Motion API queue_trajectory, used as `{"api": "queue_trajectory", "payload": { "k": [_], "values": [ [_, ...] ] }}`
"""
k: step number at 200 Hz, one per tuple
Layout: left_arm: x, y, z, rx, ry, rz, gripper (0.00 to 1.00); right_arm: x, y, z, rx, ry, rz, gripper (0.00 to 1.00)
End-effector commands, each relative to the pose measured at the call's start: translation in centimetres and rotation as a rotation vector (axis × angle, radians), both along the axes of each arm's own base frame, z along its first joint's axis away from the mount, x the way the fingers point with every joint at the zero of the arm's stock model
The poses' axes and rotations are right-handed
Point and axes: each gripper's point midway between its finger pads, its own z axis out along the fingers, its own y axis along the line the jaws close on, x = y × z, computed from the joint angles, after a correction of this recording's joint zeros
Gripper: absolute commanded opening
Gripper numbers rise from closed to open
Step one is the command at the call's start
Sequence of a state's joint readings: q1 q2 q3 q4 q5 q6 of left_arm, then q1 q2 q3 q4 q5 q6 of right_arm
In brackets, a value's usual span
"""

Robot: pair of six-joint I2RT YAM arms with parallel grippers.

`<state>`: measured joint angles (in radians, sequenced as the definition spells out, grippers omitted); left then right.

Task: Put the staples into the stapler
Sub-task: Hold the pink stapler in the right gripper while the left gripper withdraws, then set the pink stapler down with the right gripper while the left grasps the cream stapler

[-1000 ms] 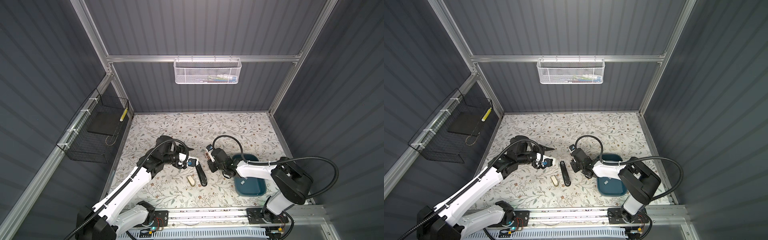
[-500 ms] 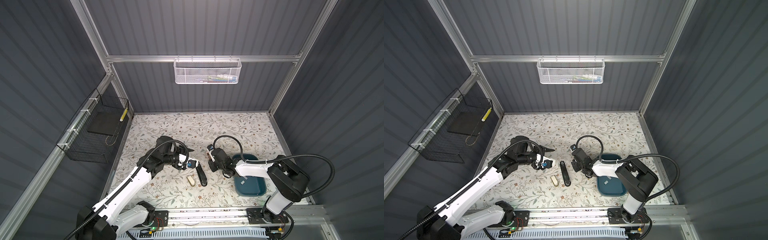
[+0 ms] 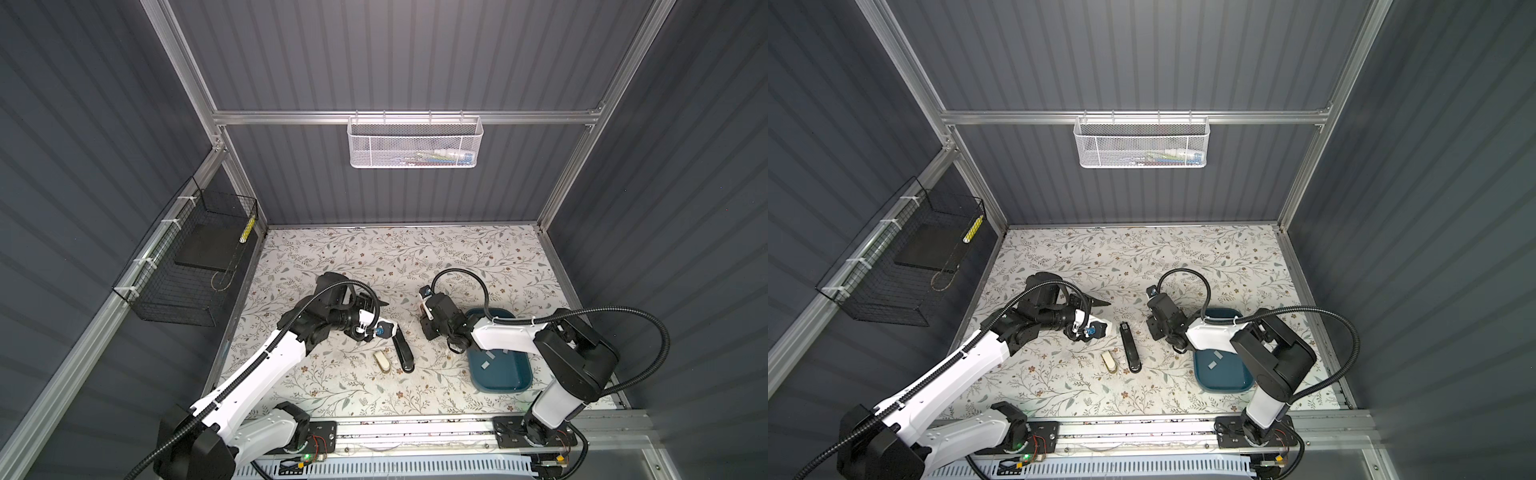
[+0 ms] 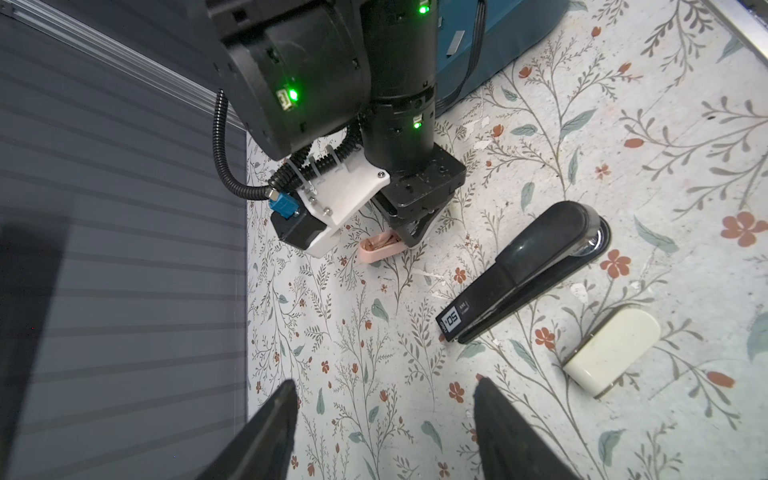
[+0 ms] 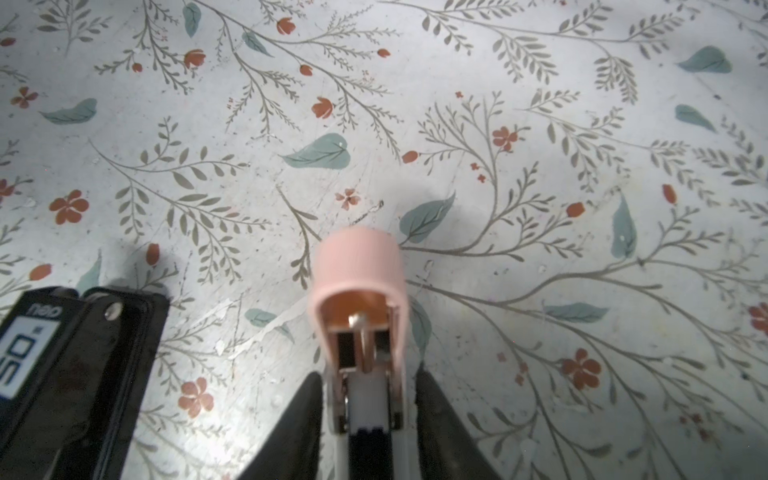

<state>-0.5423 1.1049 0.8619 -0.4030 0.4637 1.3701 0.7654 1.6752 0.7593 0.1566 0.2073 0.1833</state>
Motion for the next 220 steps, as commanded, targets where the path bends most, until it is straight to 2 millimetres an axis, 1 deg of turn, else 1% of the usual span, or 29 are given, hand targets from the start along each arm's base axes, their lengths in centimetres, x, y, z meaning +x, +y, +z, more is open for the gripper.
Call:
{"api": "queue_trajectory", "payload": {
  "k": [1, 13, 40, 59, 75, 84, 97, 103, 113, 123, 137, 140, 141, 144, 150, 157, 175, 190, 204, 220],
  "values": [
    [-0.8, 0.1, -1.0, 0.021, 0.034, -0.026, 0.68, 0.2, -0.3, -0.1, 0.001, -0.004, -0.018, 0.48],
    [-0.7, 0.1, -1.1, 0.023, 0.034, -0.027, 0.68, 0.1, -0.4, 0.1, 0.007, -0.013, -0.024, 0.52],
    [-0.7, 0.1, -1.3, 0.032, 0.043, -0.030, 0.68, 0.0, -0.6, 0.8, 0.019, -0.024, -0.026, 0.57],
    [-0.6, -0.1, -1.5, 0.035, 0.042, -0.042, 0.68, -0.4, -1.0, 1.8, 0.041, -0.044, -0.033, 0.60],
    [-0.7, -0.6, -2.0, 0.053, 0.031, -0.069, 0.66, -0.7, -1.3, 3.1, 0.068, -0.068, -0.034, 0.62],
    [-0.7, -1.0, -2.7, 0.102, 0.007, -0.094, 0.66, -0.9, -1.5, 3.8, 0.087, -0.082, -0.036, 0.63],
    [-0.8, -1.0, -3.6, 0.219, 0.012, -0.104, 0.66, -1.4, -1.8, 5.2, 0.128, -0.110, -0.041, 0.65],
    [-0.4, -0.5, -4.1, 0.307, 0.010, -0.085, 0.65, -1.7, -2.1, 5.8, 0.150, -0.123, -0.042, 0.67],
    [-0.4, -0.1, -4.7, 0.427, 0.021, -0.083, 0.65, -2.1, -2.5, 7.0, 0.187, -0.151, -0.048, 0.70],
    [-1.0, 0.3, -5.1, 0.523, 0.026, -0.098, 0.64, -2.6, -2.9, 8.3, 0.228, -0.179, -0.050, 0.71],
    [-1.8, 0.1, -4.6, 0.563, 0.036, -0.129, 0.64, -3.5, -3.8, 10.1, 0.288, -0.227, -0.061, 0.75],
    [-1.9, 0.0, -4.4, 0.563, 0.036, -0.132, 0.64, -3.6, -4.0, 10.0, 0.287, -0.229, -0.063, 0.76],
    [-2.0, 0.0, -4.4, 0.563, 0.036, -0.133, 0.64, -3.7, -4.1, 10.4, 0.297, -0.238, -0.064, 0.76],
    [-2.1, 0.0, -4.4, 0.566, 0.038, -0.136, 0.64, -3.9, -4.5, 11.0, 0.313, -0.259, -0.072, 0.77],
    [-2.4, 0.1, -4.6, 0.578, 0.033, -0.148, 0.64, -4.1, -5.0, 11.5, 0.328, -0.277, -0.081, 0.79],
    [-2.8, 0.3, -5.1, 0.604, 0.015, -0.158, 0.64, -4.4, -5.8, 12.1, 0.343, -0.302, -0.096, 0.81],
    [-3.5, 0.9, -7.7, 0.670, -0.032, -0.176, 0.63, -5.2, -7.8, 13.3, 0.377, -0.365, -0.137, 0.87],
    [-4.1, 1.4, -9.8, 0.704, -0.056, -0.205, 0.64, -5.6, -9.5, 14.1, 0.411, -0.416, -0.181, 0.92],
    [-4.5, 1.7, -11.5, 0.737, -0.059, -0.227, 0.64, -5.8, -10.8, 14.1, 0.425, -0.434, -0.210, 0.94],
    [-4.8, 1.6, -12.5, 0.779, -0.053, -0.239, 0.63, -5.6, -12.4, 13.8, 0.427, -0.438, -0.253, 0.95]
  ]
}}
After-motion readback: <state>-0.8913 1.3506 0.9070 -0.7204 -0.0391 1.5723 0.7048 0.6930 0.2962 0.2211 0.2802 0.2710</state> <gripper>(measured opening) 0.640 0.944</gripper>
